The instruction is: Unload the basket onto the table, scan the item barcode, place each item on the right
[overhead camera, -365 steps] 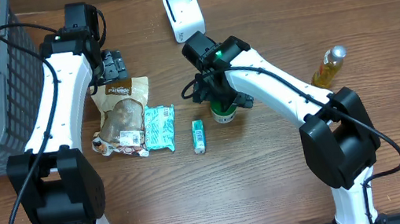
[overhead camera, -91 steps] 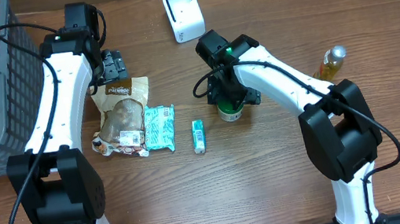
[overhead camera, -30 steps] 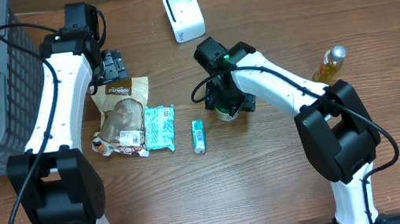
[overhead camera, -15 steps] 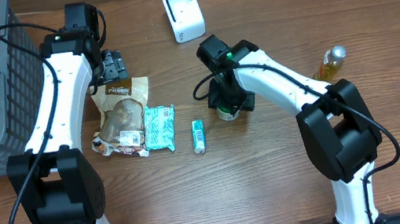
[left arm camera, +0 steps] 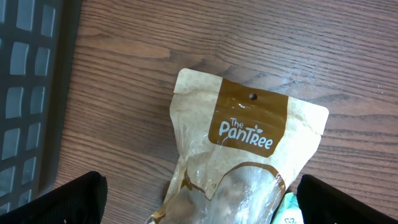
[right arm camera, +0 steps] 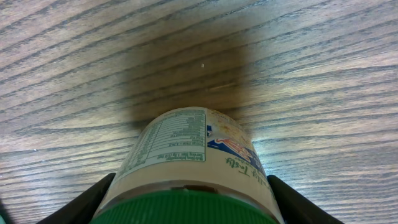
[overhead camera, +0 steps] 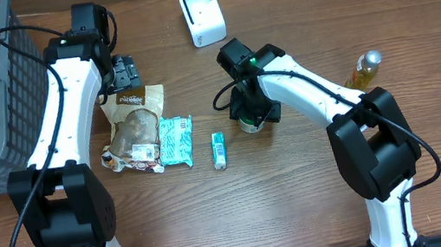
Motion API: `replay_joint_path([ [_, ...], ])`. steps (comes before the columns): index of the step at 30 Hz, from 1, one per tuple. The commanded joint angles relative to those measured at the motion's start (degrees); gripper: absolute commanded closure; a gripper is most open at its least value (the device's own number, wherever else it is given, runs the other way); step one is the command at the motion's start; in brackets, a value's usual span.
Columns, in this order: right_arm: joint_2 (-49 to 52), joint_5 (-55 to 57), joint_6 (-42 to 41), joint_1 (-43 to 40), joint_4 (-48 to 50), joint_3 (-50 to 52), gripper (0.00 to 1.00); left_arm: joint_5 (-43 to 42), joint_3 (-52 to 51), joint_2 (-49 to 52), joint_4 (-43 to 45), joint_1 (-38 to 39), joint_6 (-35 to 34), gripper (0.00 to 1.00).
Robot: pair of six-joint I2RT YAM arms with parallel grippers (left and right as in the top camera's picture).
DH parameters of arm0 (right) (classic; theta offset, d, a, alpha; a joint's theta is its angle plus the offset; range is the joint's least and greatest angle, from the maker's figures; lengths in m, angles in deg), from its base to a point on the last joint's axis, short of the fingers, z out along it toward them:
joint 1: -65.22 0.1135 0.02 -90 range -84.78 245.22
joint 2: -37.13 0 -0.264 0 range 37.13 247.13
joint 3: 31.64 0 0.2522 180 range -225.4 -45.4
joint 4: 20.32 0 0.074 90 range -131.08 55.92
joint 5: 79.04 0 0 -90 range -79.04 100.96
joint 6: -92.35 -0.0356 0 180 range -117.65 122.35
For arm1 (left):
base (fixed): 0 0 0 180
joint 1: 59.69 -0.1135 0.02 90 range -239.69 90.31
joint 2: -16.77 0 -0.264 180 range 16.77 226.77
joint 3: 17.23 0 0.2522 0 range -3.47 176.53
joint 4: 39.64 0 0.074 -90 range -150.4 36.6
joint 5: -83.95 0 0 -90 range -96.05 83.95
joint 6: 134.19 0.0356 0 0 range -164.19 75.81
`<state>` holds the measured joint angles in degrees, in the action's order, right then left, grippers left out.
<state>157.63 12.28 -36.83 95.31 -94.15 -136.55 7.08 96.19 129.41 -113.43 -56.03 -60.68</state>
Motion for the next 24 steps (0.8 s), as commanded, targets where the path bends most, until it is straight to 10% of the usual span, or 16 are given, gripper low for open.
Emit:
replay_joint_path([
  [1,0.2,-0.1,0.0,-0.3,0.0,-0.6,0.24,0.8,0.7,-0.2,0.1,0.2,0.0,0.0],
  [5,0.2,-0.2,0.0,-0.3,0.0,-0.6,0.0,0.8,0.7,-0.2,0.1,0.2,0.0,0.0],
  [10,0.2,-0.1,0.0,-0.3,-0.2,-0.6,0.0,0.8,0.7,-0.2,0.1,0.2,0.0,0.0],
  [14,0.2,-0.1,-0.1,-0.3,-0.5,-0.6,0.22,0.8,0.7,-0.2,0.1,0.2,0.0,0.01],
  [24,0.2,0.5,-3.1,-0.3,-1.8,-0.6,0.32,0.8,0.7,-0.2,0.1,0.2,0.0,0.0],
])
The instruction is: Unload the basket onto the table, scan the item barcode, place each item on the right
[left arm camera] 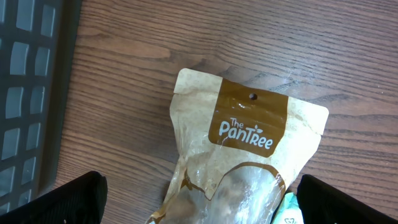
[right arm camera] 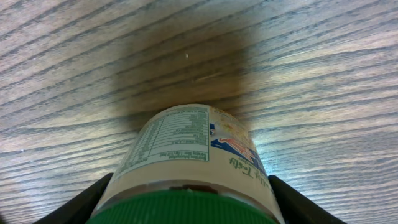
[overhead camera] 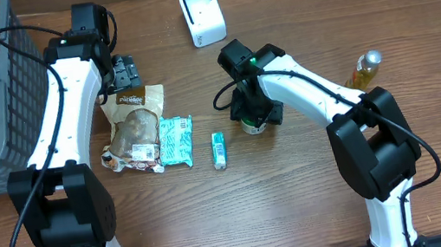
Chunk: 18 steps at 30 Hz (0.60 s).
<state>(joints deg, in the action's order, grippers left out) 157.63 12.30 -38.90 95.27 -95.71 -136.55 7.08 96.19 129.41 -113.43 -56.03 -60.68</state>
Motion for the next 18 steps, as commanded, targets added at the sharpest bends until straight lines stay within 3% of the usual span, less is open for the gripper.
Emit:
replay_joint_path([
  [1,0.2,0.5,-1.0,-0.3,-0.2,-0.6,0.32,0.8,0.7,-0.2,0.1,0.2,0.0,0.0],
  [8,0.2,0.5,2.8,-0.3,0.3,-0.6,0.43,0.8,0.7,-0.2,0.1,0.2,0.0,0.0],
  [12,0.2,0.5,8.8,-0.3,0.8,-0.6,0.43,0.8,0.7,-0.2,0.1,0.2,0.0,0.0],
  [14,0.2,0.5,11.1,-0.3,0.8,-0.6,0.42,0.8,0.7,-0.2,0.1,0.2,0.0,0.0],
  [18,0.2,0.7,11.1,-0.3,0.9,-0.6,0.28,0.8,0.7,-0.2,0.1,0.2,0.0,0.01],
])
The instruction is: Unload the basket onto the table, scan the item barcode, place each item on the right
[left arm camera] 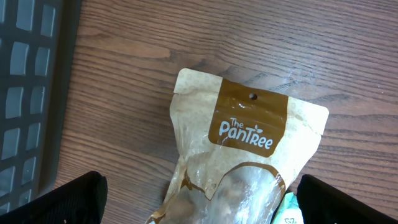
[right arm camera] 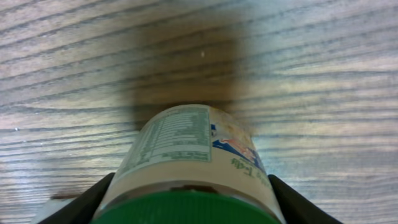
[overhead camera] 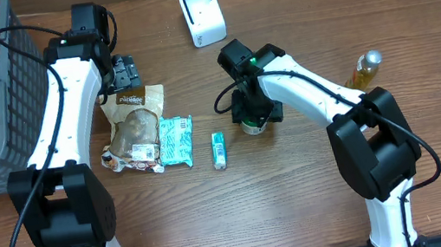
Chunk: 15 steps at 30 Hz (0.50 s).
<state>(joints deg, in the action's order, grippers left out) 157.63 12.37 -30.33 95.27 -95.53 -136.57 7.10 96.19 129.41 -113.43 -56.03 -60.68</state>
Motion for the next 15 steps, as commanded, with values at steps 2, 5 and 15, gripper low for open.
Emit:
replay_joint_path([
  [2,0.2,0.6,1.4,-0.3,0.8,-0.6,0.26,0.8,0.7,-0.2,0.1,0.2,0.0,0.0],
  [5,0.2,0.6,-1.2,-0.3,0.9,-0.3,0.24,0.8,0.7,-0.2,0.1,0.2,0.0,0.0],
  [15,0.2,1.7,-3.5,-0.3,1.4,1.2,0.33,0.8,0.7,-0.2,0.1,0.2,0.0,0.0],
])
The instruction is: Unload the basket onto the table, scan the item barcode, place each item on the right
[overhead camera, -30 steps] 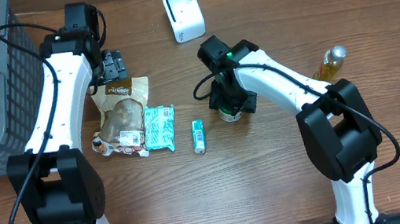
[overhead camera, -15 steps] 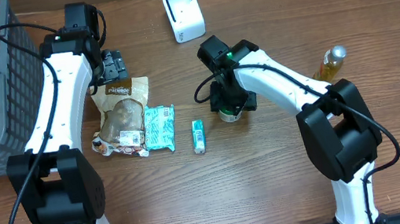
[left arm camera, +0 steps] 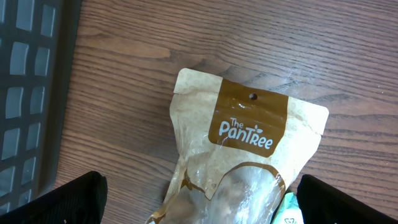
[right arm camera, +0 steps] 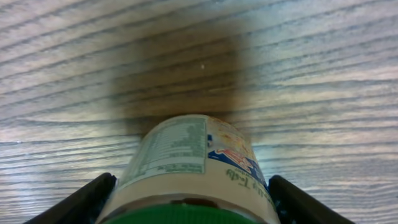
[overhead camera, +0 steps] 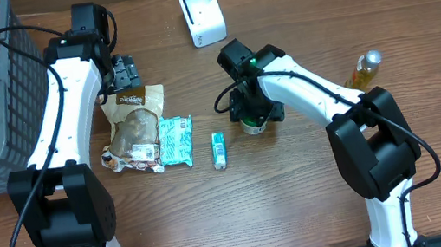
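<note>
A jar with a green lid and a printed label (right arm camera: 186, 155) stands at mid table, seen from above as the jar (overhead camera: 252, 124). My right gripper (right arm camera: 189, 199) is shut on it, one finger against each side below the lid. The white scanner (overhead camera: 203, 16) stands at the back of the table, apart from the jar. My left gripper (left arm camera: 202, 202) hangs open above a brown "The PanTree" pouch (left arm camera: 249, 143), touching nothing. No barcode shows on the jar in these views.
A dark wire basket fills the left edge. Beside the pouch (overhead camera: 135, 127) lie a teal packet (overhead camera: 176, 139) and a small teal tube (overhead camera: 219, 151). A yellow bottle (overhead camera: 363, 70) stands at the right.
In the right wrist view the jar sits slightly lower in the frame, with less of its green lid showing. The overhead view and the left arm are unchanged.
At each earlier moment my right gripper was closed round the green-lidded jar at mid table, with only small shifts of the wood grain behind it. It still holds the jar at the same spot. My left gripper stayed open over the pouch throughout.
</note>
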Motion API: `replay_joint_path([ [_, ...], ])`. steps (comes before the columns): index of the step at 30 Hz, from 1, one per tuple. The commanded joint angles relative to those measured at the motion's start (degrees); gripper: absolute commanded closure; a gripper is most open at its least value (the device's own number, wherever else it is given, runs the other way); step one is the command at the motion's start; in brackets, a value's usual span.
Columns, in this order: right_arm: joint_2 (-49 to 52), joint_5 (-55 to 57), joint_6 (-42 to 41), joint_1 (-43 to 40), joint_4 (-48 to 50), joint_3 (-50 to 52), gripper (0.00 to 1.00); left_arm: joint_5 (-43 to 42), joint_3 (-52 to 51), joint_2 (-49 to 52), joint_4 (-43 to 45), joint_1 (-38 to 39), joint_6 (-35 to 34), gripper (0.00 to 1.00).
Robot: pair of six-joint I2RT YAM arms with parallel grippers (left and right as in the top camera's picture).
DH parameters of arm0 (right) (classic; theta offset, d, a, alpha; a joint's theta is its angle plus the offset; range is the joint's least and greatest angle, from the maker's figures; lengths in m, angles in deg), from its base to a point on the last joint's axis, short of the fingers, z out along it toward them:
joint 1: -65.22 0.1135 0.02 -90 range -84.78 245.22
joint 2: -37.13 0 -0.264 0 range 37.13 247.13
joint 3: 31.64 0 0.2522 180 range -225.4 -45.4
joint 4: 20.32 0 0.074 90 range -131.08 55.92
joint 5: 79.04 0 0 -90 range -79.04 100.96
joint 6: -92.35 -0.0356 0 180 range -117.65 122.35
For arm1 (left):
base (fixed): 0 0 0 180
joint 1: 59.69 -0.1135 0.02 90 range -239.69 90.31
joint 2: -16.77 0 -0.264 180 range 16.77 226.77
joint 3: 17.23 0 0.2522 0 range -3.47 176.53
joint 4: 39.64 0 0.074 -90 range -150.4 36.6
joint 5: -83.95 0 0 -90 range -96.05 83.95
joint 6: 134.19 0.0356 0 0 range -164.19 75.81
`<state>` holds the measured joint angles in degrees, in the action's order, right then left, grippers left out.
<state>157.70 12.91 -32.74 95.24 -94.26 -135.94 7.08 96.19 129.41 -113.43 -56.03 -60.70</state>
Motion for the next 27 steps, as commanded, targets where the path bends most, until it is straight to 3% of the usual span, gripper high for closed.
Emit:
replay_joint_path([
  [1,0.1,1.1,-1.1,-0.3,0.1,0.5,0.39,0.8,0.7,-0.2,0.1,0.2,0.0,0.01],
  [11,0.1,-2.3,-1.1,-0.6,-4.2,-2.4,0.48,0.8,0.7,-0.2,0.1,0.2,0.0,0.0],
  [17,0.1,-14.6,-0.9,-2.6,-12.0,-8.0,0.48,0.8,0.7,-0.2,0.1,0.2,0.0,0.0],
  [21,0.1,-25.3,-0.9,-3.4,-17.9,-8.1,0.6,0.8,0.7,-0.2,0.1,0.2,0.0,0.0],
  [27,0.1,-30.6,-0.9,-3.4,-23.6,-8.1,0.61,0.8,0.7,-0.2,0.1,0.2,0.0,0.0],
])
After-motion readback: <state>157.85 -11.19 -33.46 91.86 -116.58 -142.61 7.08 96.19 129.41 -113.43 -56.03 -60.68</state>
